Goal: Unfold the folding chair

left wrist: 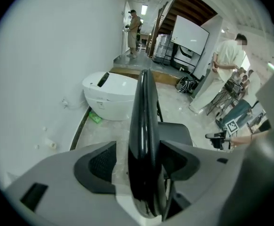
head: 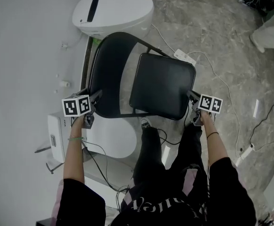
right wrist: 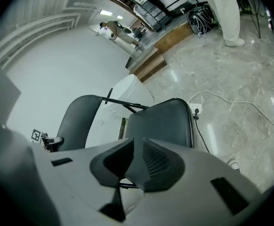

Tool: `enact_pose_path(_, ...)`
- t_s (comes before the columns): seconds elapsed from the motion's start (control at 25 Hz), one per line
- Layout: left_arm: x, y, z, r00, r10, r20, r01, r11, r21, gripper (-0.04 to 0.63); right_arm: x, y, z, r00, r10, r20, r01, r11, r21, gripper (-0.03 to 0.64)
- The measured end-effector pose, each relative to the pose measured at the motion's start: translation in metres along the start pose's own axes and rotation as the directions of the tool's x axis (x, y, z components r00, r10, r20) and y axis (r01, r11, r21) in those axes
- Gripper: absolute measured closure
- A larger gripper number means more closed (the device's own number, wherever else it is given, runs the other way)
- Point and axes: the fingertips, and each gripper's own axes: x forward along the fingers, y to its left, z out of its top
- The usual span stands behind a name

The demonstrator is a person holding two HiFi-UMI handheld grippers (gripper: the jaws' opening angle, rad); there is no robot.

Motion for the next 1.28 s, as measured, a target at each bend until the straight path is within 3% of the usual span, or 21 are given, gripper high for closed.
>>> enact_pose_path(0.16,-0.04,0.007,0.004,0.997,0.024,0.079,-0.017,0.996,-0.084,0.313,-0.021,0.021,-0.001,1.0,-0.002,-0.013,0.002,0.999,-0.042,0.548)
enact_pose_path(0.32,-0.084,-0.004,0.014,0.986,0.064,0.152,-0.051,0.995,-0.092,0.318,-0.046,0.054,0.015,0.999,0.022,-0.035,-0.028,0.986,-0.164,0.548)
enact_pose_path(0.52,-0.125,-0.066,0.0,0.961,0.086,0.261,-0.039,0.983,-0.182,0.41,-0.08,0.072,0.022,0.995,0.07,-0.067,-0.083,0.975,-0.208,0.548)
enact_pose_path(0.56,-0.131,-0.08,-0.009,0.957,0.108,0.27,-0.053,0.978,-0.202,0.448,-0.087,0.073,0.022,0.994,0.077,-0.077,-0.092,0.973,-0.212,0.548)
enact_pose_path(0.64,-0.139,-0.106,-0.022,0.939,0.172,0.299,-0.091,0.96,-0.265,0.586,-0.097,0.078,0.035,0.989,0.094,-0.111,-0.119,0.961,-0.25,0.548)
enact_pose_path(0.8,-0.143,-0.176,-0.036,0.916,0.197,0.351,-0.053,0.923,-0.38,0.592,-0.123,0.094,0.071,0.978,0.095,-0.185,-0.16,0.913,-0.376,0.548)
enact_pose_path(1.0,-0.15,-0.264,-0.038,0.917,0.156,0.367,-0.012,0.931,-0.365,0.592,-0.167,0.114,0.088,0.972,0.146,-0.185,-0.21,0.892,-0.4,0.549)
enact_pose_path(1.28,-0.181,-0.335,-0.07,0.91,0.08,0.407,0.051,0.952,-0.301,0.592,-0.217,0.144,0.048,0.962,0.211,-0.175,-0.264,0.886,-0.38,0.549)
